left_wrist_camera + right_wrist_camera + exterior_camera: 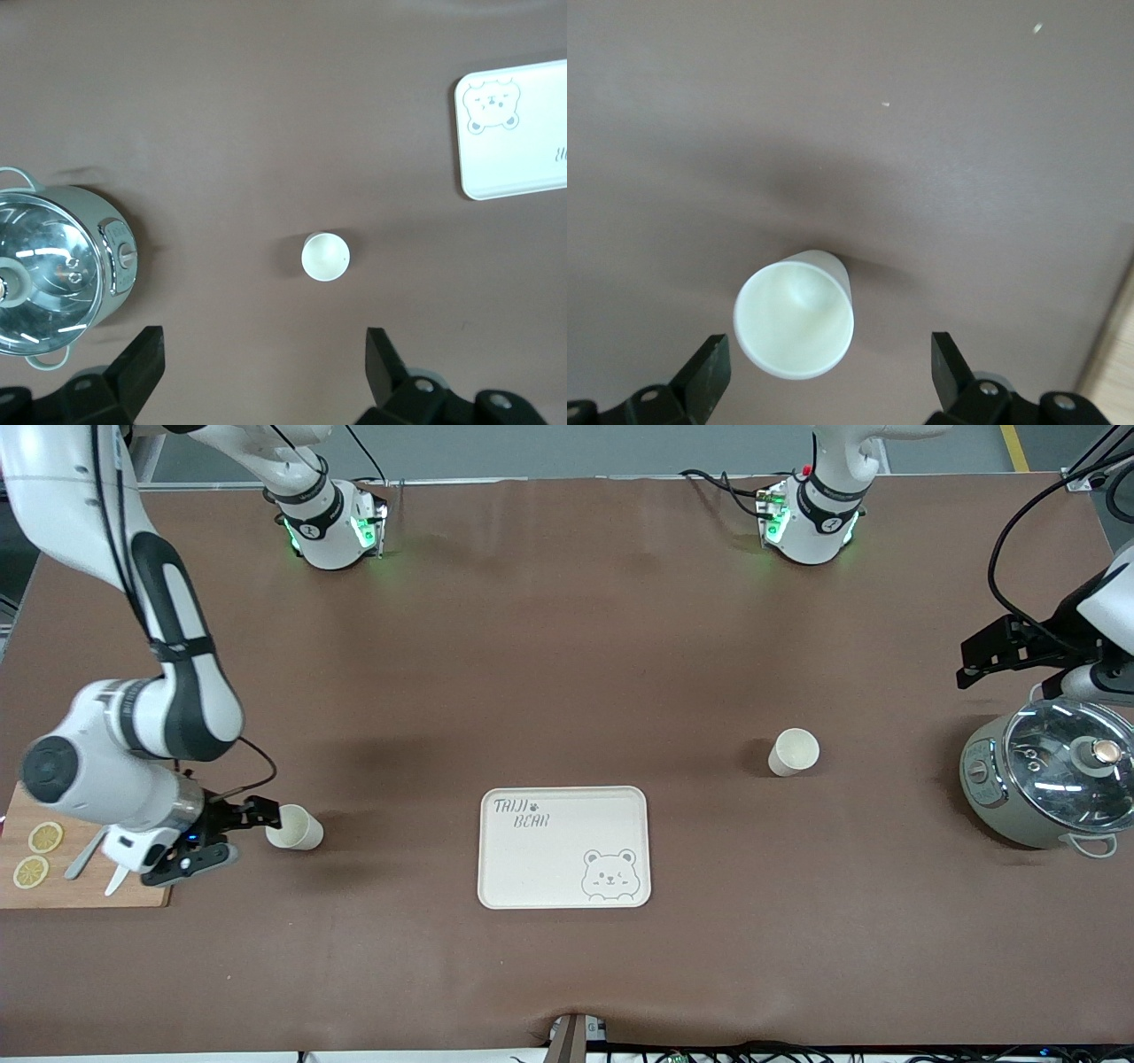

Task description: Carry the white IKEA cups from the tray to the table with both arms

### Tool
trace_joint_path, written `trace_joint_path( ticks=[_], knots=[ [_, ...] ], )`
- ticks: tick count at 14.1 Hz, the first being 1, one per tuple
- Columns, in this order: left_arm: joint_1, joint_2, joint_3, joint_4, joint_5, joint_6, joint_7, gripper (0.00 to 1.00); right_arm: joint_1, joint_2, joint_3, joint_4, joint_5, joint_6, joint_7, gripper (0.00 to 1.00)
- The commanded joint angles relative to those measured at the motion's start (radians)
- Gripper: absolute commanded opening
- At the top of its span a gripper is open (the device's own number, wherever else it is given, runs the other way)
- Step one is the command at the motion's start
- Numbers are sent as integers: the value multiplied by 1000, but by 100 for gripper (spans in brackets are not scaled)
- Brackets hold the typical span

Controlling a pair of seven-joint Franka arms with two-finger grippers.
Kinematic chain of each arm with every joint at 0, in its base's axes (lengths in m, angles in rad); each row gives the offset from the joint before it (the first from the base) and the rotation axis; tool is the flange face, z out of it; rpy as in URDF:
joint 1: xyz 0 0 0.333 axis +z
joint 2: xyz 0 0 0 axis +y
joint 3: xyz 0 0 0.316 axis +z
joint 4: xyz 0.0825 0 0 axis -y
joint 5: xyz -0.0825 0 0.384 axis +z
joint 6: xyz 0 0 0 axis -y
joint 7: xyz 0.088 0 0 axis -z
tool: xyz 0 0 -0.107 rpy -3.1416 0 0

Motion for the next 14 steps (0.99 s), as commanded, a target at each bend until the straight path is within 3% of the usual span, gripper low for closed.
trace_joint_path(
  ticks=[1, 4, 8, 11, 14],
  knots=[
    [-3, -51, 0, -69, -17, 8, 20, 100, -24, -1, 10, 156, 6, -180, 8, 100],
    [-4, -100, 0, -149, -20, 58, 20, 100, -21, -28, 3, 263, 4, -323, 70, 100],
    [-4, -99, 0, -146, -15, 54, 18, 100, 17, -175, 12, 287, 4, -535, 279, 100],
    [0, -100, 2, -132, -9, 54, 20, 100, 77, -331, 13, 253, -32, -641, 402, 100],
    [0, -102, 2, -129, -8, 44, 53, 100, 94, -493, 13, 120, -54, -627, 443, 100]
  ],
)
